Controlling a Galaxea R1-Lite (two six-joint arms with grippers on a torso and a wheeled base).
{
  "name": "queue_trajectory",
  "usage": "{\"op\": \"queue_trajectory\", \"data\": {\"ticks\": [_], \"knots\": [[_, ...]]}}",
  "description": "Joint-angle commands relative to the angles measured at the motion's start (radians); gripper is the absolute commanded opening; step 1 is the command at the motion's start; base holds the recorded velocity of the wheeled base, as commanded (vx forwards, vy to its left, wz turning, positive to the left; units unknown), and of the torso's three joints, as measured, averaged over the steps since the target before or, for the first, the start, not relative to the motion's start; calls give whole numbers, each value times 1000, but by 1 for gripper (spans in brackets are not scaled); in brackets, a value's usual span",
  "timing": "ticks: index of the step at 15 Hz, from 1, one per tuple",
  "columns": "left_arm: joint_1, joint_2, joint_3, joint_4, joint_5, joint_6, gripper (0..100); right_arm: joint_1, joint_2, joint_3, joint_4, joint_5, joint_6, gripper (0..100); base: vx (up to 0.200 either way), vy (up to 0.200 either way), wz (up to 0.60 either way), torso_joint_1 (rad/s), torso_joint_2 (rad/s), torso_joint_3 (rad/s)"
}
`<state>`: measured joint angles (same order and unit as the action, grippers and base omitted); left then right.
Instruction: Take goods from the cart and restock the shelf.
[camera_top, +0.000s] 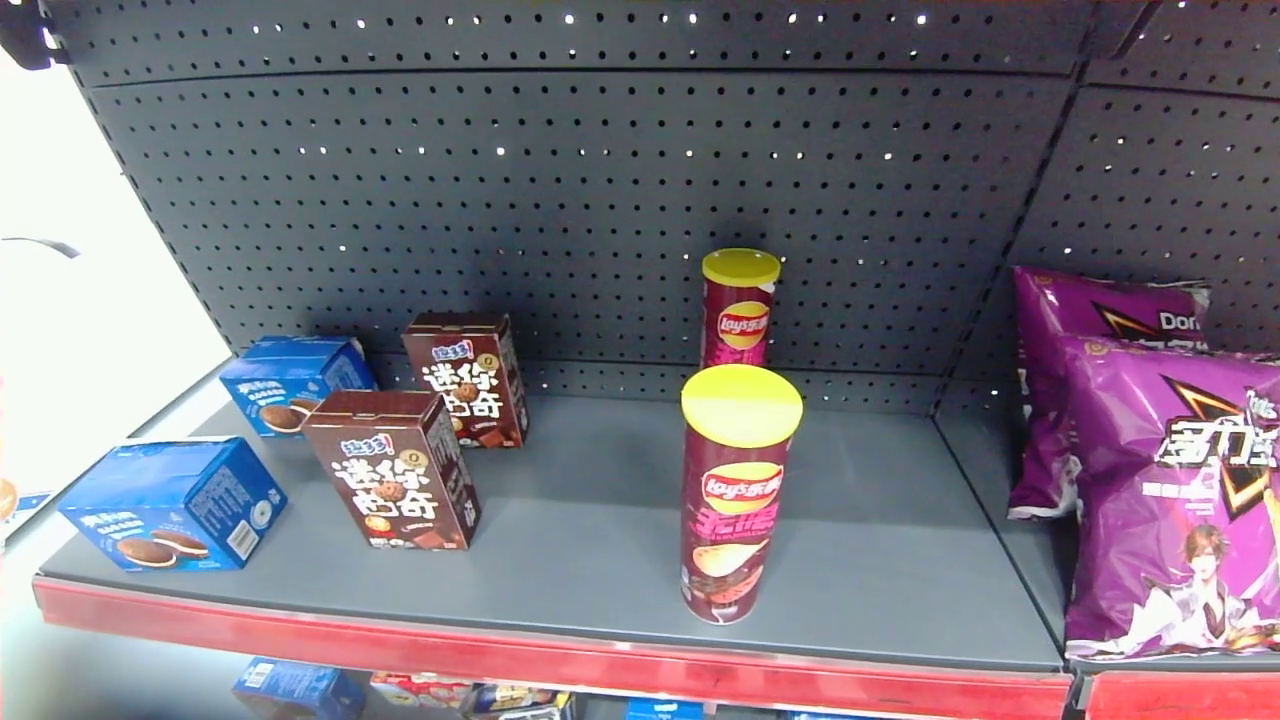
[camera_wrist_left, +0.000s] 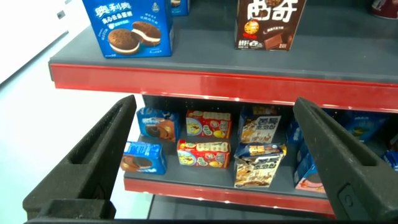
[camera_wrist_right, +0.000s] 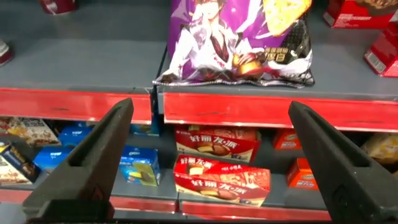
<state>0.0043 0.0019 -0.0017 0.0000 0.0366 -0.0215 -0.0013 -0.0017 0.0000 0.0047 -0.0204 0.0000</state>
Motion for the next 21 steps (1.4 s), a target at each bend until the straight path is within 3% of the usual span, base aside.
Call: {"op": "queue_trajectory", "data": {"ticks": [1,6,9,21], "knots": [[0,0,0,0,5,-3,100,0,2,0,0,0,0,100,0,0,0,0,0,0],[0,0,0,0,5,-5,100,0,2,0,0,0,0,100,0,0,0,0,0,0],[0,0,0,0,3,-2,100,0,2,0,0,2,-2,100,0,0,-600,1,1,1],[0,0,0,0,5,-5,100,0,2,0,-2,5,-5,100,0,0,0,0,0,0]]}}
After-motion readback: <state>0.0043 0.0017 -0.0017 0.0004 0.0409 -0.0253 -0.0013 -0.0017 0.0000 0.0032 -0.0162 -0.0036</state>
